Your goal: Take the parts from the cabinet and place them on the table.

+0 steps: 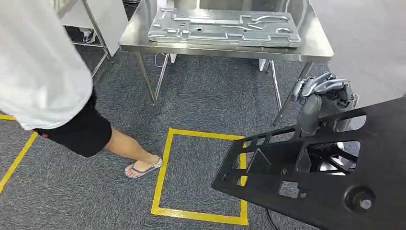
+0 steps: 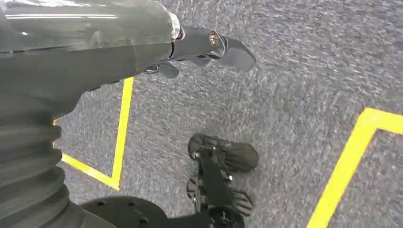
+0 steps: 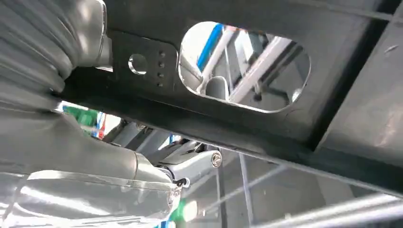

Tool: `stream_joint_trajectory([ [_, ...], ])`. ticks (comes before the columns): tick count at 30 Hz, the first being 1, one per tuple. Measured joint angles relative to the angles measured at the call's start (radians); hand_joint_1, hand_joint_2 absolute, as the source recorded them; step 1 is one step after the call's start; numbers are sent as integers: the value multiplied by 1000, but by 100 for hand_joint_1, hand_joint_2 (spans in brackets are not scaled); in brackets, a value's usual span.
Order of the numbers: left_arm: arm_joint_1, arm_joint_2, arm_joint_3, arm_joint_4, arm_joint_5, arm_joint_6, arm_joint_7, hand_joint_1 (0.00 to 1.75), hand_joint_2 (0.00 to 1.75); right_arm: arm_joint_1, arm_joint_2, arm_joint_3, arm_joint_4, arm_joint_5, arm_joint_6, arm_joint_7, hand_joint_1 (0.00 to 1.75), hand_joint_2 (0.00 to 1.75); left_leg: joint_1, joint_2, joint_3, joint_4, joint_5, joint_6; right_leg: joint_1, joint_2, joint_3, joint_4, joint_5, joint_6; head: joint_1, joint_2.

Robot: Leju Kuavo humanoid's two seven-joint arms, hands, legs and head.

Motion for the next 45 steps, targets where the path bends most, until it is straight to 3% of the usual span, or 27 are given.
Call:
stream_joint_trajectory([
  [3, 2, 0, 0, 0, -3, -5, 0, 0, 175, 11, 0, 0, 0, 12, -4, -3, 175, 175, 5, -20, -101, 218, -109, -8, 1, 12, -1, 1, -1, -9, -2, 0],
  [4, 4, 0, 0, 0, -3, -6, 0, 0, 175, 17, 0, 0, 0, 20, -8, -3, 175, 175, 5, -21, -127, 267, -119, -9, 1, 15, -1, 2, -1, -10, -3, 0],
  [5, 5, 0, 0, 0, -3, -6, 0, 0, 175, 22, 0, 0, 1, 23, -8, -3, 175, 175, 5, -21, -132, 271, -104, -9, 1, 19, 0, 3, -2, -9, -2, 0],
  [6, 5, 0, 0, 0, -5, -8, 0, 0, 175, 26, 0, 0, 1, 28, -11, -3, 175, 175, 6, -21, -115, 227, -68, -8, 1, 23, 0, 5, -3, -8, -3, 0],
  [8, 4, 3, 0, 0, -7, -14, -2, 0, 175, 28, 0, -1, 1, 29, -17, -3, 175, 175, 9, -23, -36, 57, 25, -3, 0, 28, 3, 10, -8, -1, -3, 0],
  [9, 4, 4, 0, 0, -8, -16, -2, 0, 175, 29, 0, -1, 1, 29, -17, -3, 175, 175, 10, -26, -11, -3, 32, 2, 1, 29, 2, 12, -10, 3, -2, 0],
  [10, 2, 4, 0, 0, -8, -16, -3, 0, 175, 30, 0, -2, 1, 29, -17, -3, 175, 175, 6, -28, -3, -22, 25, 7, 7, 32, -2, 19, -13, 9, -2, 0],
  [13, 3, 5, 0, 0, -8, -18, -3, 0, 175, 35, 2, -2, 0, 34, -18, -3, 175, 175, 1, -28, -6, -18, 28, 24, 3, 32, -3, 13, -9, 26, 0, 0],
  [15, 1, 4, 0, 0, -9, -19, -6, 0, 175, 35, 3, -2, 0, 43, -19, -3, 175, 175, 8, -26, 1, -31, 37, 37, 1, 26, -9, 37, -31, 37, 2, 0],
  [16, 0, 5, 0, 0, -10, -19, -7, 0, 175, 33, 3, -2, 0, 47, -19, -2, 175, 175, 8, -25, 1, -31, 37, 42, 0, 24, -35, 91, -64, 41, 7, 0],
  [18, 1, 5, 0, 0, -10, -20, -7, 0, 175, 39, 5, -2, 0, 52, -20, 0, 175, 175, 6, -25, 0, -30, 36, 44, -4, 23, -120, 264, -141, 49, 7, 0],
  [19, 1, 5, 0, 0, -10, -20, -7, 0, 175, 42, 6, -2, 0, 55, -20, 0, 175, 175, 5, -24, 0, -30, 36, 45, -5, 23, -150, 322, -155, 51, 7, 0],
  [20, 1, 5, 0, 0, -10, -20, -7, 0, 175, 44, 8, -2, 0, 57, -20, 0, 175, 175, 5, -24, 1, -30, 35, 45, -6, 22, -158, 332, -143, 51, 7, 0],
  [21, 1, 5, 0, 0, -10, -21, -7, 0, 175, 44, 10, -2, 0, 58, -20, 1, 175, 175, 5, -25, 2, -30, 34, 44, -6, 22, -143, 296, -114, 49, 7, 0],
  [24, 1, 4, 0, 0, -11, -22, -8, 0, 175, 43, 10, -2, -1, 60, -21, 1, 175, 175, 3, -26, 12, -30, 28, 40, -1, 14, -17, 40, 6, 28, 7, 0],
  [25, 0, 1, 0, 0, -13, -22, -8, 0, 175, 43, 11, -1, -1, 60, -21, 1, 175, 175, -4, -26, 9, -26, 25, 34, 8, 5, -6, 14, -7, 21, 5, 0],
  [28, 1, 1, 0, 0, -16, -22, -9, 0, 175, 44, 14, -1, -1, 61, -21, 2, 175, 175, 0, -21, 11, -31, 24, 19, 11, 13, -11, 15, -6, 14, 7, 0],
  [30, 0, 3, 0, 0, -17, -23, -10, 0, 175, 44, 17, -1, -2, 61, -21, 3, 175, 175, -1, -24, 10, -13, 7, 9, -2, 12, 3, -4, 0, 2, 6, 0],
  [31, 0, 2, 0, 0, -18, -25, -10, 0, 175, 43, 19, -1, -2, 62, -21, 3, 175, 175, -1, -25, -11, 36, -25, 6, -3, 11, 7, -6, -1, -5, 4, 0],
  [33, 2, 2, 0, 0, -18, -25, -10, 0, 175, 45, 23, -1, -3, 63, -21, 3, 175, 175, 5, -25, -92, 197, -101, -2, -2, 11, 7, -5, -5, -9, 5, 0],
  [34, 3, 3, 0, 0, -18, -25, -10, 0, 175, 46, 25, 0, -3, 63, -21, 4, 175, 175, 6, -25, -131, 270, -124, -6, -2, 12, 7, -5, -6, -10, 5, 0],
  [35, 4, 3, 0, 0, -18, -26, -11, 0, 175, 48, 26, 0, -3, 63, -21, 4, 175, 175, 8, -25, -151, 298, -120, -9, -2, 13, 8, -4, -7, -9, 4, 0],
  [37, 5, 3, 0, 0, -18, -27, -12, 0, 175, 50, 28, 0, -3, 64, -21, 4, 175, 175, 11, -25, -133, 244, -69, -10, -3, 17, 12, -2, -11, -7, 4, 0],
  [41, 4, 4, 0, 0, -18, -27, -12, 0, 175, 50, 28, 0, -3, 64, -21, 4, 175, 175, 12, -25, -120, 217, -51, -11, -3, 18, 14, -2, -12, -6, 5, 0],
  [43, 4, 5, 0, 0, -19, -27, -14, 0, 175, 50, 28, 0, -3, 65, -21, 4, 175, 175, 14, -25, -41, 48, 40, -9, -4, 19, 22, 5, -23, 1, 5, 0],
  [44, 3, 5, 0, 0, -19, -24, -15, 0, 175, 50, 31, 1, -3, 72, -19, 3, 175, 175, 9, -29, -15, -12, 32, 11, 3, 23, 16, 14, -30, 20, 6, 0],
  [45, 5, 5, 0, 0, -18, -23, -16, 0, 175, 50, 34, 1, -3, 72, -18, 2, 175, 175, 5, -29, -15, -12, 31, 17, 0, 23, 17, 12, -30, 26, 6, 0],
])
